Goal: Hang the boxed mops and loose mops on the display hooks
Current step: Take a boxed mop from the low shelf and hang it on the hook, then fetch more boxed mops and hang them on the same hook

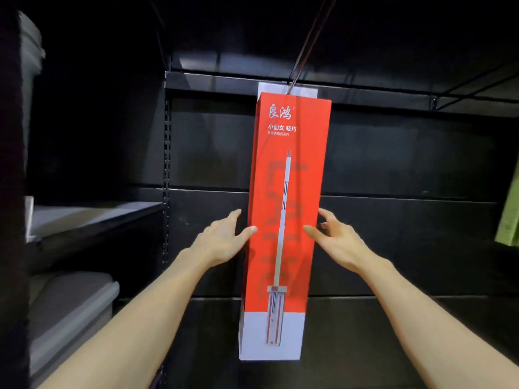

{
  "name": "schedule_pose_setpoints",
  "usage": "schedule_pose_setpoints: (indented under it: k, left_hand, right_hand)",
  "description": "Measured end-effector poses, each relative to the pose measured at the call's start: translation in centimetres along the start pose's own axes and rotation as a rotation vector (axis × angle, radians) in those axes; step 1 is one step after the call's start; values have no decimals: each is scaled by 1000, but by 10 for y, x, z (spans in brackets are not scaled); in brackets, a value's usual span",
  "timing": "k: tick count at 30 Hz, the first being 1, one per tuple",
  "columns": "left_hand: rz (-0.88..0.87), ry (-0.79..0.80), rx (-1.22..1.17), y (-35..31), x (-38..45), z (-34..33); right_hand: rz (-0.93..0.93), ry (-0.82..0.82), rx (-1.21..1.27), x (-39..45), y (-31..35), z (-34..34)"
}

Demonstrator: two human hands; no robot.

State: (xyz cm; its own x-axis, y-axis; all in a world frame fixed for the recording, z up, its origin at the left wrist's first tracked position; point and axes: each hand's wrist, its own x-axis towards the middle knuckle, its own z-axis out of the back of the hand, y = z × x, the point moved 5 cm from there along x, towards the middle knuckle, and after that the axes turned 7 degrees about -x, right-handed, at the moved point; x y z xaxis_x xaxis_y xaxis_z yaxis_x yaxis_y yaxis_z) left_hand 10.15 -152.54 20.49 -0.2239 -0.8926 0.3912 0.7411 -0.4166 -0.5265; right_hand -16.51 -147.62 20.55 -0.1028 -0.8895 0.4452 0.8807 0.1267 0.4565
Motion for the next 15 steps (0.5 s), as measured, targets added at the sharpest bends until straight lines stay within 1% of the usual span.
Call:
schedule_pose_setpoints:
  k: [3, 5, 7, 10, 12, 15]
  left_hand:
    - [5, 113, 325, 13, -49, -16]
    - [25, 216, 429, 25, -84, -38]
    - [17, 291, 479, 28, -120, -59]
    - [-44, 395, 579, 21, -177, -89]
    - [-96, 428, 637, 10, -210, -109]
    - [-198, 470, 681, -34, -249, -145]
  right_hand:
    - [-52, 138, -422, -54, -13, -18]
    - [-61, 236, -600, -98, -25, -38]
    - [-97, 334, -662, -142, -41, -57]
    - [-119, 471, -721, -212, -59, -71]
    - [-112, 499, -738, -258, -74, -68]
    - [-191, 522, -723, -332, -110, -38]
